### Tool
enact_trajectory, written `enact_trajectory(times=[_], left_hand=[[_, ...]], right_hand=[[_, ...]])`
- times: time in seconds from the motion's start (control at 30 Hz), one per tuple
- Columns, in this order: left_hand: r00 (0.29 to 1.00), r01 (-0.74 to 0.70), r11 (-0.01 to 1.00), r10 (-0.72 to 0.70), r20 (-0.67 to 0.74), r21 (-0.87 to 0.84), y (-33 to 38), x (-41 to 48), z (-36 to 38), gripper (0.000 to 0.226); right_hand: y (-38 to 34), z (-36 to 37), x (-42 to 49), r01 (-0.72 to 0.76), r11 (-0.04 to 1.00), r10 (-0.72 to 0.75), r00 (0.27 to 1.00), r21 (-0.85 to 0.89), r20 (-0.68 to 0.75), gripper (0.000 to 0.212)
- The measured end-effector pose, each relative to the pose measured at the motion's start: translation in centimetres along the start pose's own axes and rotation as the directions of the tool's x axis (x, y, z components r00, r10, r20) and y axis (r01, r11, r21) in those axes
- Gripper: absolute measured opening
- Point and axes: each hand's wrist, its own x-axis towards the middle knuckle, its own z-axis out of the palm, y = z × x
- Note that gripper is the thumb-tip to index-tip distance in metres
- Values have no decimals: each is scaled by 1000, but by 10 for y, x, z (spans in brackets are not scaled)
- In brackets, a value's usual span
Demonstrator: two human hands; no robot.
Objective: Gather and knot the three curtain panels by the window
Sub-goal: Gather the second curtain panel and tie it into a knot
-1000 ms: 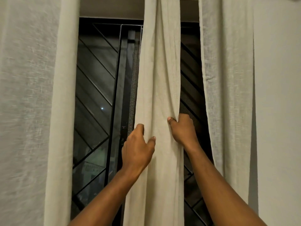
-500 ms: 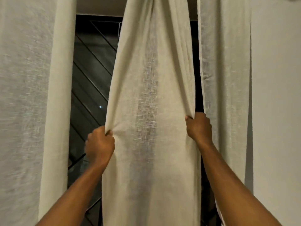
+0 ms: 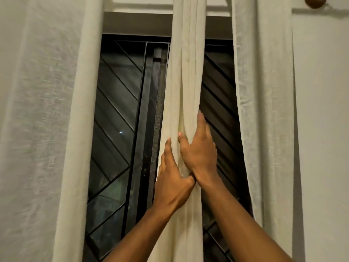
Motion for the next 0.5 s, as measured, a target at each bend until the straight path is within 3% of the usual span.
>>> enact_trajectory(times=[0.1,0.3,0.37,0.5], left_hand=[[999,19,998,-17,-32,66,9,13,0,110],[994,-55,986,68,-80,155,36,44,13,116],[988,-83,978,106,-114,191,45,55,20,118],[982,-59,947,112,-154,315,61,74,34,121]], right_hand=[[0,-1,22,206,971,-221,968,-125,-120,74],[-11,-13,88,421,845,-458,888,-329,-41,48],[-18,-20,111,462,811,-499,867,-360,-13,40],[-31,-36,151,450,804,-432,891,-390,137,41]])
